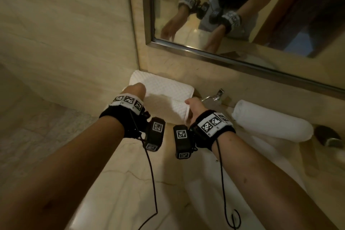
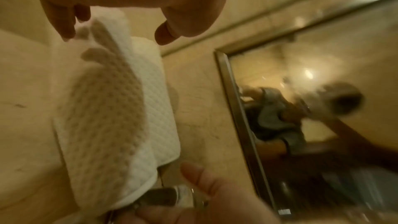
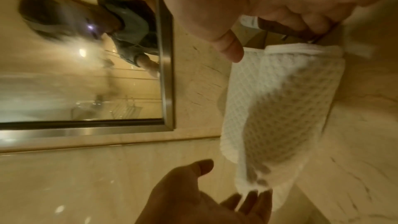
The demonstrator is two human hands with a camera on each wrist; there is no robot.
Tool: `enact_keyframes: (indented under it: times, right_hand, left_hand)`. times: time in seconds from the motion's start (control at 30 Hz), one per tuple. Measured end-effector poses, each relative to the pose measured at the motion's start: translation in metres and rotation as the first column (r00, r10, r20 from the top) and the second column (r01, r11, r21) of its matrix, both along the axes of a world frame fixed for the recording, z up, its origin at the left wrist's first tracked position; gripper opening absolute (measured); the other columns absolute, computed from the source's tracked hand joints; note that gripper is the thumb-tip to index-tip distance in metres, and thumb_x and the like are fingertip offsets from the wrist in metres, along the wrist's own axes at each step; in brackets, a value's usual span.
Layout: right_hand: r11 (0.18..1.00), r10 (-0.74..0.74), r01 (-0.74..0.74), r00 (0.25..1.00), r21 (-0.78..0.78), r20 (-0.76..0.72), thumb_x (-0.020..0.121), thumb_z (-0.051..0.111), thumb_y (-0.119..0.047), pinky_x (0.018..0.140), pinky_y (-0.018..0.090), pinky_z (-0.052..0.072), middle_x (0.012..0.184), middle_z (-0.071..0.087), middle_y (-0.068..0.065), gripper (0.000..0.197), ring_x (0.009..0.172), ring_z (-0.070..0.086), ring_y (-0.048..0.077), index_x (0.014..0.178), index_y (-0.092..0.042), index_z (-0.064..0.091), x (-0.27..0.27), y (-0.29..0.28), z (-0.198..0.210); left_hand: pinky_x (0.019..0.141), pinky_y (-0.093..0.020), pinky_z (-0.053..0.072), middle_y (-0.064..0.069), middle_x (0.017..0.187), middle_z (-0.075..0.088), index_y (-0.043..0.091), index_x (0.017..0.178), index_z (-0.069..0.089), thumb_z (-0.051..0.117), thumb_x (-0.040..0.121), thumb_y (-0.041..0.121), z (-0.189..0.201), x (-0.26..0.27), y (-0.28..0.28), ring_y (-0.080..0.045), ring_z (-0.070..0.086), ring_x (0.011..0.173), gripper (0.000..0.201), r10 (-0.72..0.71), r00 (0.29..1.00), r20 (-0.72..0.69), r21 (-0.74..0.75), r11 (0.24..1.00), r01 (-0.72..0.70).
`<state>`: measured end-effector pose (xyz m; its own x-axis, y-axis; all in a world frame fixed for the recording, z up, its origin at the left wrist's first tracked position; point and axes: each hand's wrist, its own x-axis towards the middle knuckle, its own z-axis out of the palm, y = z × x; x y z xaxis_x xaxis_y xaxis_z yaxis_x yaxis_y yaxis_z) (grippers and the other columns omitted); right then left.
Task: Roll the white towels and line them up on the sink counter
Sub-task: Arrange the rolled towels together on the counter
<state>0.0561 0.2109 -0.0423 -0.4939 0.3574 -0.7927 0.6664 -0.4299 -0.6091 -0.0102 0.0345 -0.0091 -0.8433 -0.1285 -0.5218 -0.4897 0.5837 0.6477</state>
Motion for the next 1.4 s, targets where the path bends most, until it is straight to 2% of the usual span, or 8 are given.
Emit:
enact_keyframes:
  times: [0.2, 0.43, 0.7, 0.8, 0.9, 1.0, 1.17, 1.4]
  right_hand:
    - [0.973, 0.1, -0.119, 0.99, -0.196, -0.101, 0.089, 0.054, -0.031, 0.097, 0.044, 0.041, 0.141, 0.043, 0.023, 0.066, 0.129, 0.044, 0.037, 0.141, 0.005, 0.035, 0.06, 0.036, 0.08]
    - [0.993, -0.116, 0.114, 0.969, -0.022, -0.216, 0.093, 0.044, -0.019, 0.067, 0.029, 0.047, 0.085, 0.066, 0.005, 0.02, 0.074, 0.062, 0.02, 0.086, -0.009, 0.06, 0.14, 0.136, 0.116]
    - [0.922, -0.386, 0.388, 0.915, -0.007, -0.121, 0.093, 0.048, -0.018, 0.068, 0.032, 0.048, 0.089, 0.058, 0.012, 0.017, 0.075, 0.055, 0.024, 0.09, -0.002, 0.055, 0.21, 0.23, 0.093]
    - [0.901, -0.434, 0.433, 0.898, -0.025, -0.073, 0.096, 0.047, -0.018, 0.068, 0.037, 0.049, 0.099, 0.058, 0.018, 0.025, 0.078, 0.056, 0.028, 0.109, 0.002, 0.053, 0.213, 0.248, 0.083]
    - [0.906, -0.423, 0.423, 0.906, -0.003, 0.007, 0.097, 0.046, -0.017, 0.057, 0.041, 0.052, 0.132, 0.055, 0.012, 0.036, 0.077, 0.058, 0.03, 0.128, 0.0, 0.043, 0.205, 0.26, 0.072]
    - [0.91, -0.413, 0.414, 0.91, -0.02, 0.039, 0.098, 0.047, -0.02, 0.071, 0.052, 0.054, 0.114, 0.055, 0.022, 0.044, 0.098, 0.059, 0.04, 0.139, -0.011, 0.031, 0.195, 0.273, 0.061]
    - [0.884, -0.452, 0.463, 0.881, -0.061, 0.137, 0.083, 0.066, -0.043, 0.07, 0.052, 0.053, 0.118, 0.048, 0.02, 0.073, 0.101, 0.055, 0.042, 0.143, -0.027, 0.027, 0.177, 0.287, 0.044]
    - [0.828, -0.53, 0.549, 0.833, -0.115, 0.16, 0.08, 0.068, -0.056, 0.075, 0.041, 0.04, 0.145, 0.036, 0.015, 0.093, 0.125, 0.044, 0.034, 0.149, -0.018, 0.019, 0.167, 0.302, 0.025]
  left_hand:
    - [0.074, -0.037, 0.047, -0.014, 0.118, 0.055, 0.009, 0.124, 0.05, 0.056, 0.09, 0.02, 0.049, 0.022, 0.058, -0.034, 0.049, 0.125, 0.037, 0.0, 1.0, -0.005, 0.378, 0.926, 0.002]
    - [0.056, -0.026, 0.044, -0.011, 0.071, 0.05, 0.006, 0.074, 0.052, 0.049, 0.087, 0.009, 0.091, 0.085, 0.17, -0.022, 0.05, 0.058, 0.014, -0.185, 0.983, -0.001, 0.511, 0.844, 0.159]
    - [0.081, -0.043, 0.052, -0.013, 0.097, 0.05, 0.003, 0.123, 0.044, 0.054, 0.085, 0.028, 0.075, 0.139, 0.275, -0.033, 0.057, 0.088, 0.047, -0.356, 0.904, 0.236, 0.559, 0.811, 0.174]
    - [0.062, -0.034, 0.043, -0.002, 0.081, 0.041, 0.013, 0.142, 0.038, 0.052, 0.086, 0.027, 0.057, 0.139, 0.284, -0.018, 0.042, 0.067, 0.059, -0.438, 0.89, 0.129, 0.404, 0.842, 0.356]
    - [0.088, -0.043, 0.048, -0.009, 0.115, 0.056, 0.032, 0.129, 0.037, 0.063, 0.073, 0.038, 0.014, 0.118, 0.295, -0.028, 0.058, 0.096, 0.062, -0.48, 0.87, 0.111, 0.109, 0.876, 0.47]
    - [0.095, -0.048, 0.046, -0.014, 0.128, 0.052, 0.029, 0.129, 0.034, 0.07, 0.073, 0.026, -0.025, 0.101, 0.317, -0.034, 0.056, 0.108, 0.066, -0.55, 0.827, 0.118, -0.036, 0.83, 0.557]
    - [0.079, -0.035, 0.05, -0.016, 0.143, 0.041, 0.027, 0.142, 0.026, 0.067, 0.08, 0.03, -0.028, 0.096, 0.32, -0.036, 0.048, 0.123, 0.074, -0.441, 0.89, 0.117, 0.108, 0.896, 0.43]
    - [0.109, -0.041, 0.032, -0.019, 0.154, 0.025, 0.003, 0.146, 0.031, 0.044, 0.098, 0.024, -0.036, 0.095, 0.347, -0.035, 0.026, 0.142, 0.054, -0.244, 0.937, 0.25, 0.381, 0.915, 0.136]
